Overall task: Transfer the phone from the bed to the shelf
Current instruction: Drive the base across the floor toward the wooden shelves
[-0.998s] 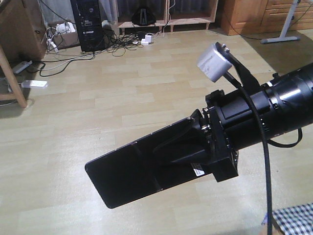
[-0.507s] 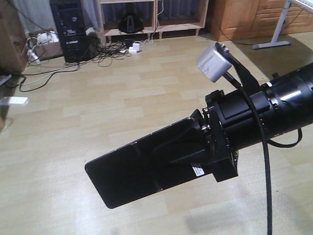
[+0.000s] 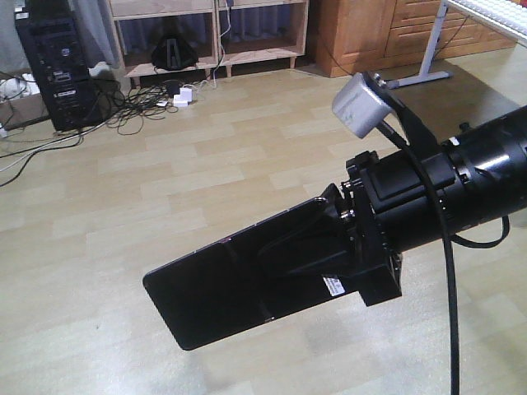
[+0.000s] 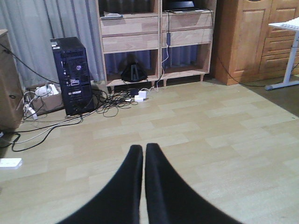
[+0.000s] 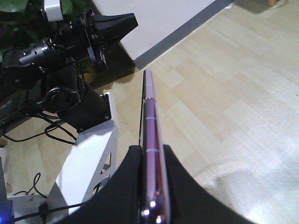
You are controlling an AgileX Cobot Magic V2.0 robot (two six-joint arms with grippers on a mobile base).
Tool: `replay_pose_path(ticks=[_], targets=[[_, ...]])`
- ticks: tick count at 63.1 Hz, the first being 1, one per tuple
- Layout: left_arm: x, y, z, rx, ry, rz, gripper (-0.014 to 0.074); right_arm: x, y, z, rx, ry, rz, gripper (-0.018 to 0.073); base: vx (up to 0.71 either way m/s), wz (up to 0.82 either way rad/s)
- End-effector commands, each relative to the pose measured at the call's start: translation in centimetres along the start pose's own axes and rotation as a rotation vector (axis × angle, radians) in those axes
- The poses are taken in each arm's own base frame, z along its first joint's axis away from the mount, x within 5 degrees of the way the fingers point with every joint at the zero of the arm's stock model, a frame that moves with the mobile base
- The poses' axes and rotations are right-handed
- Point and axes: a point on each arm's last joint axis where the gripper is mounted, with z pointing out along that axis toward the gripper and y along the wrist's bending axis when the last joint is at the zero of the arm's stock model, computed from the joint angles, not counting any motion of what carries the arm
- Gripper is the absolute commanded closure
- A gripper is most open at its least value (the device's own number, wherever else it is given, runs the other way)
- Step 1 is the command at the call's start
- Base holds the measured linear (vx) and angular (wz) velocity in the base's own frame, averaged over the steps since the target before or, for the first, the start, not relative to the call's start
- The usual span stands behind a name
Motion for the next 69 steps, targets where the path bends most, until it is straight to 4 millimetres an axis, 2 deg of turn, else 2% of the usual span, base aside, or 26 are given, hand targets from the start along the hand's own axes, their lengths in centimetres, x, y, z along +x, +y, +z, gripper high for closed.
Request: replay_pose_path(ticks=[1, 69], targets=[[-0.43, 0.02, -0.03, -0.003, -0.071, -0.009, 0.0595, -0.97, 1.86, -0.95, -0.075, -0.055, -0.029, 0.0561, 0.37, -0.11], [-0.43, 0.02, -0.03, -0.003, -0.071, -0.009, 0.0595, -0.98, 1.85, -0.95, -0.074, -0.056, -0.029, 0.0561, 0.39, -0.06]])
